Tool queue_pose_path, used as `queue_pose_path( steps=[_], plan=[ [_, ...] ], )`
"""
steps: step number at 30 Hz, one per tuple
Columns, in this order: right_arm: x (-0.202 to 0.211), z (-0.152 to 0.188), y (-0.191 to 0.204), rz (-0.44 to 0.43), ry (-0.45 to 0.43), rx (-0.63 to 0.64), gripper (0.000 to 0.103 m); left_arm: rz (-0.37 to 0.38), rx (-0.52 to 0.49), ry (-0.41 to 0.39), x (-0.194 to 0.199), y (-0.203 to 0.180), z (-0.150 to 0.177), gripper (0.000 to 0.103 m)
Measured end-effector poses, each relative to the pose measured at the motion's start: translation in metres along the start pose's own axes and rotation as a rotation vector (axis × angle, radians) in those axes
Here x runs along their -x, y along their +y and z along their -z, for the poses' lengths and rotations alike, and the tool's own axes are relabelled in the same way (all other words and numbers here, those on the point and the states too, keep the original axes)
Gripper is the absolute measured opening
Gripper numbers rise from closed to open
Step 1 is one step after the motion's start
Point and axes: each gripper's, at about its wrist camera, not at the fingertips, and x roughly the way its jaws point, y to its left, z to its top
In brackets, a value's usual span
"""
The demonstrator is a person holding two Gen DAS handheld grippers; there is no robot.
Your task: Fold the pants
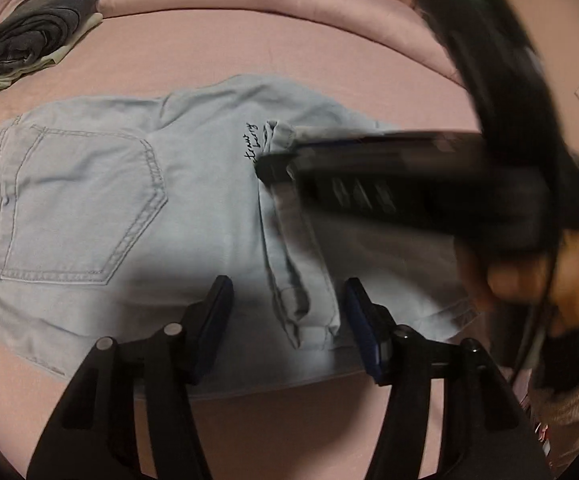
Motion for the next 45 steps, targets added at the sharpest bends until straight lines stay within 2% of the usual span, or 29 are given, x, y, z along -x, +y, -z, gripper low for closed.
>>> queue_pose_path(
  steps=[3, 6, 8, 11, 14, 16, 17, 18, 19, 20, 22, 26, 29, 31, 33, 35, 38, 42, 45],
  plan=[
    [0.007, -0.007, -0.007, -0.038, -0.023, -0.07, 0.032, 0.016, 0.022, 0.0, 0.003, 0.007, 0.0, 0.051],
    [0.038, 0.006, -0.015, -0.118, -0.133, -0.142, 0.032, 0.022, 0.042, -0.013, 0.014, 0.014, 0.001, 0.052],
    [0.057, 0.017, -0.015, -0.093, -0.165, -0.128, 0.032, 0.002, 0.046, -0.018, 0.018, 0.017, 0.001, 0.054],
    [0.071, 0.035, -0.009, -0.015, -0.139, -0.056, 0.032, -0.026, 0.042, -0.016, 0.018, 0.02, 0.002, 0.055],
    [0.059, 0.047, 0.007, 0.081, -0.078, 0.066, 0.032, -0.048, 0.037, -0.016, 0.02, 0.019, 0.004, 0.055],
    [0.046, 0.049, 0.018, 0.06, -0.053, 0.112, 0.031, -0.047, 0.035, -0.022, 0.025, 0.017, 0.007, 0.053],
    [0.038, 0.048, 0.026, 0.044, -0.038, 0.131, 0.027, -0.051, 0.041, -0.021, 0.026, 0.021, 0.008, 0.052],
    [0.029, 0.047, 0.033, 0.061, -0.022, 0.158, 0.015, -0.055, 0.052, -0.021, 0.025, 0.021, 0.009, 0.051],
    [0.02, 0.046, 0.037, 0.076, -0.017, 0.179, 0.014, -0.05, 0.066, -0.023, 0.029, 0.027, 0.012, 0.054],
    [0.017, 0.043, 0.039, 0.079, -0.027, 0.186, 0.014, -0.042, 0.079, -0.031, 0.034, 0.031, 0.015, 0.051],
    [0.017, 0.038, 0.037, 0.07, -0.024, 0.171, 0.014, -0.05, 0.097, -0.053, 0.048, 0.04, 0.02, 0.051],
    [0.028, 0.036, 0.036, 0.044, -0.037, 0.126, 0.014, -0.018, 0.155, -0.088, 0.075, 0.058, 0.03, 0.052],
    [0.049, 0.045, 0.044, 0.004, -0.088, 0.121, 0.014, -0.027, 0.204, -0.104, 0.087, 0.07, 0.035, 0.056],
    [0.049, 0.052, 0.053, -0.016, -0.078, 0.129, 0.014, -0.033, 0.23, -0.109, 0.091, 0.075, 0.037, 0.056],
    [0.03, 0.06, 0.064, 0.02, -0.013, 0.173, 0.014, -0.026, 0.266, -0.107, 0.089, 0.081, 0.037, 0.056],
    [0.021, 0.065, 0.07, 0.053, -0.036, 0.19, 0.014, -0.02, 0.287, -0.109, 0.09, 0.085, 0.038, 0.056],
    [0.029, 0.059, 0.068, 0.031, -0.03, 0.14, 0.014, -0.026, 0.29, -0.113, 0.095, 0.085, 0.043, 0.056],
    [0.049, 0.07, 0.076, 0.024, -0.076, 0.161, 0.014, -0.047, 0.283, -0.128, 0.1, 0.085, 0.047, 0.059],
    [0.032, 0.084, 0.073, 0.041, -0.021, 0.161, 0.014, -0.071, 0.271, -0.131, 0.099, 0.085, 0.047, 0.06]
  ],
)
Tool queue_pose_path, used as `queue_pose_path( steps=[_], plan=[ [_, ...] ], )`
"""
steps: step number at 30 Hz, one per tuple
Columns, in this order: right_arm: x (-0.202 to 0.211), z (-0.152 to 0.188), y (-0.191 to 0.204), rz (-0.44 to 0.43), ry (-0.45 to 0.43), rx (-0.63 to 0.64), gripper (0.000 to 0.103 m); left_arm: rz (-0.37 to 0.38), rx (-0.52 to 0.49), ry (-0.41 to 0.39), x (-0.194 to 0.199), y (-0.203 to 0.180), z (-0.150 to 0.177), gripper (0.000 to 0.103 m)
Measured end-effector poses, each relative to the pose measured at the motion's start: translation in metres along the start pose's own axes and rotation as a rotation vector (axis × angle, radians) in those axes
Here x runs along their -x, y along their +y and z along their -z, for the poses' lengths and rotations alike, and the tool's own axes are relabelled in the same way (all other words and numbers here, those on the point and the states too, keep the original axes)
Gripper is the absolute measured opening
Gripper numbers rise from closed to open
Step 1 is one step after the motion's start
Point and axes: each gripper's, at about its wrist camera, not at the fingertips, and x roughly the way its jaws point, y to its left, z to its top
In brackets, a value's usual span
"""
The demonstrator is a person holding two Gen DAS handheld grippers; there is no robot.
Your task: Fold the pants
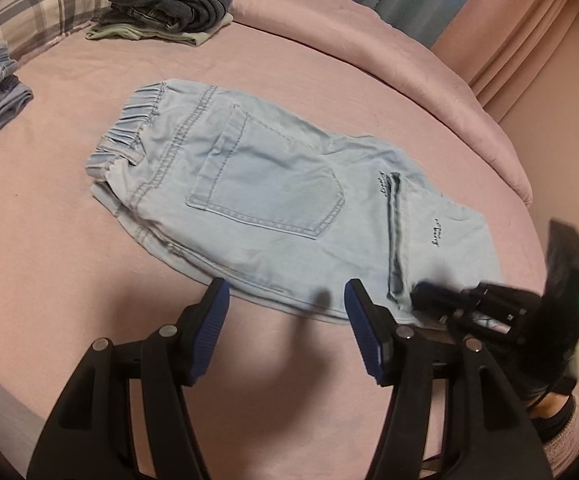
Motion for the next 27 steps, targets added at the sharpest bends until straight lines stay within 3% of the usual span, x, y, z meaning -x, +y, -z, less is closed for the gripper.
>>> queue_pose_path(
  steps=[6, 11, 14, 16, 20, 27],
  plan=[
    [0.042, 0.007, -0.03, -0.045, -0.109, -0.164, 0.014, -0.066, -0.047, -0.026, 0.003, 0.006, 0.001, 0.063],
    [0.065, 0.026, -0.074, 0.112, -0.128, -0.307, 0.014, -0.084, -0.031, -0.039, 0.006, 0.022, 0.002, 0.065],
    [0.053, 0.043, -0.094, 0.2, -0.037, -0.373, 0.014, -0.088, -0.019, -0.04, 0.007, 0.029, 0.003, 0.066],
    [0.042, 0.051, -0.098, 0.19, 0.011, -0.386, 0.014, -0.083, -0.008, -0.037, 0.007, 0.034, 0.003, 0.066],
    [0.04, 0.045, -0.094, 0.208, 0.01, -0.397, 0.014, -0.078, 0.005, -0.037, 0.007, 0.04, 0.002, 0.066],
    [0.042, 0.017, -0.075, 0.112, -0.037, -0.351, 0.014, -0.068, 0.032, -0.037, 0.008, 0.048, 0.001, 0.067]
  ],
)
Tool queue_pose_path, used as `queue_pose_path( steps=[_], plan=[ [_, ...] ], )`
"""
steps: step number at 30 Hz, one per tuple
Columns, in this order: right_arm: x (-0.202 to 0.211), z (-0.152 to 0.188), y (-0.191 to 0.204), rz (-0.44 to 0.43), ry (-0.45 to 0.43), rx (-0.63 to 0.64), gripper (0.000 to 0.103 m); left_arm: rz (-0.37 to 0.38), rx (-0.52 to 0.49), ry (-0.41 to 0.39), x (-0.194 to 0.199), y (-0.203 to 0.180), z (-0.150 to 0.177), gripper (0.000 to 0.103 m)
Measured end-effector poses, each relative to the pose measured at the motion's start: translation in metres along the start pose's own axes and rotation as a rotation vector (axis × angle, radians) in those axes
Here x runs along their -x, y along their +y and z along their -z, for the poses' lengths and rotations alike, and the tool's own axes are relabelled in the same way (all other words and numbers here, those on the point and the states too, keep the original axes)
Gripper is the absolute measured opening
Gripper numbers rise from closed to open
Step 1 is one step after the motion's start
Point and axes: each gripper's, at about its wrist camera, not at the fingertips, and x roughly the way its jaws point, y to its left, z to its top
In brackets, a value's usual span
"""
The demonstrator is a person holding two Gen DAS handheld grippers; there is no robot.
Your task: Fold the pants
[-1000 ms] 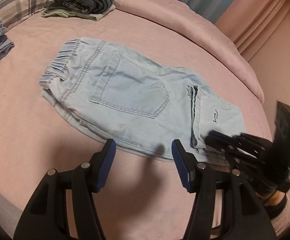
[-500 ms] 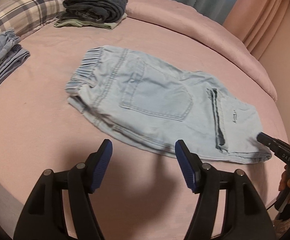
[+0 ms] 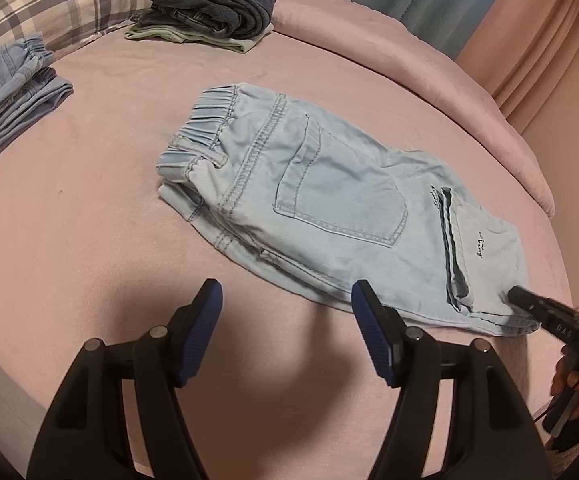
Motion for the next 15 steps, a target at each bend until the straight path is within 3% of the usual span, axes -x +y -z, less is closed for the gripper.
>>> queue_pose_path(
  steps=[3, 5, 8, 11, 13, 15],
  plan=[
    [-0.022, -0.001, 0.021, -0.037, 0.07, 0.051, 0.014, 0.018, 0.018, 0.005, 0.0, 0.003, 0.0, 0.067],
    [-0.023, -0.006, 0.033, -0.012, 0.058, 0.08, 0.014, 0.022, 0.022, 0.005, 0.001, 0.004, -0.001, 0.067],
    [-0.017, -0.015, 0.043, -0.075, 0.026, 0.088, 0.014, 0.027, 0.019, 0.001, 0.002, 0.004, -0.003, 0.067],
    [-0.028, -0.025, 0.061, -0.078, 0.015, 0.136, 0.014, 0.037, 0.026, -0.002, 0.001, 0.005, -0.005, 0.067],
    [-0.051, -0.026, 0.069, -0.103, 0.079, 0.159, 0.014, 0.049, 0.041, 0.0, 0.0, 0.008, -0.005, 0.067],
    [-0.055, -0.031, 0.069, -0.103, 0.074, 0.133, 0.014, 0.081, 0.078, 0.014, -0.001, 0.015, -0.005, 0.067]
  ],
)
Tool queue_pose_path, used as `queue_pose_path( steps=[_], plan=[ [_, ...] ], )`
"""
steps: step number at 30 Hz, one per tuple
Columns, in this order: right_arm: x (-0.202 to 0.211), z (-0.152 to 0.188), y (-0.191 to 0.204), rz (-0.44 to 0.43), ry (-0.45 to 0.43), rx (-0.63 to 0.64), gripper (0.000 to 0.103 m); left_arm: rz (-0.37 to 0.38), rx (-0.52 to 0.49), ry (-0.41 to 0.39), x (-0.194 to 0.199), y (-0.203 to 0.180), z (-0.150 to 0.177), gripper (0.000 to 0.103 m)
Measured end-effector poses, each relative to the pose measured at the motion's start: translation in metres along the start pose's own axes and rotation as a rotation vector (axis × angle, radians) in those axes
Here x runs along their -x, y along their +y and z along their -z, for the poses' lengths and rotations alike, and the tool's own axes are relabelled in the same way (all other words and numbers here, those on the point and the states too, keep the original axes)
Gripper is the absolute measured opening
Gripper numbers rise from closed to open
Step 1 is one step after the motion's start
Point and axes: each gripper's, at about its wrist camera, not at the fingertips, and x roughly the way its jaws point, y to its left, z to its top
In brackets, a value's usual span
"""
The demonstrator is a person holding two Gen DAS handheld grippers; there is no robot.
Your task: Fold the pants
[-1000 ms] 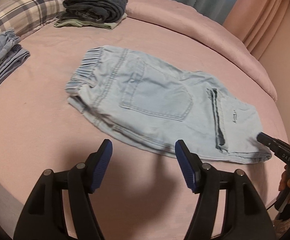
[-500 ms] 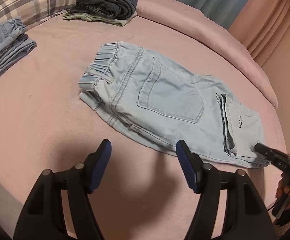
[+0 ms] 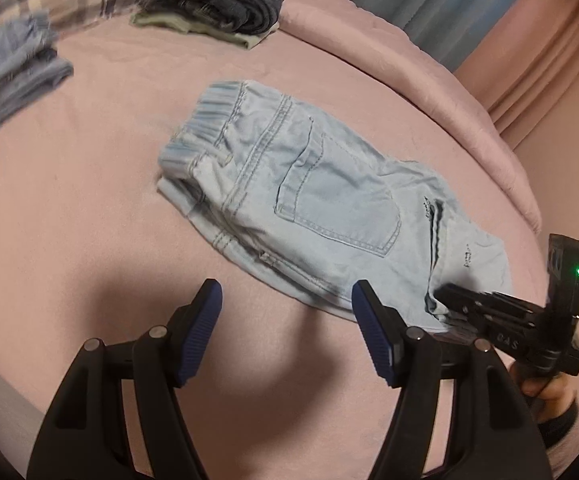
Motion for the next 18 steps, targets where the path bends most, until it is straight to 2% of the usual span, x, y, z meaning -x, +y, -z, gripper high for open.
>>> queue_pose_path(
  steps=[3, 4, 9, 18],
  plan=[
    [0.006, -0.002, 0.002, -0.015, -0.009, -0.017, 0.014, 0.066, 0.089, 0.022, 0.0, 0.016, 0.0, 0.067],
    [0.009, 0.0, 0.005, -0.008, -0.019, -0.007, 0.014, 0.109, 0.134, 0.029, 0.0, 0.023, 0.0, 0.068],
    [0.018, 0.003, 0.021, -0.03, -0.072, 0.033, 0.014, 0.242, 0.289, 0.054, -0.01, 0.038, -0.003, 0.074],
    [0.02, -0.001, 0.033, -0.075, -0.095, 0.032, 0.014, 0.32, 0.437, 0.008, -0.028, 0.049, -0.021, 0.074]
  ],
)
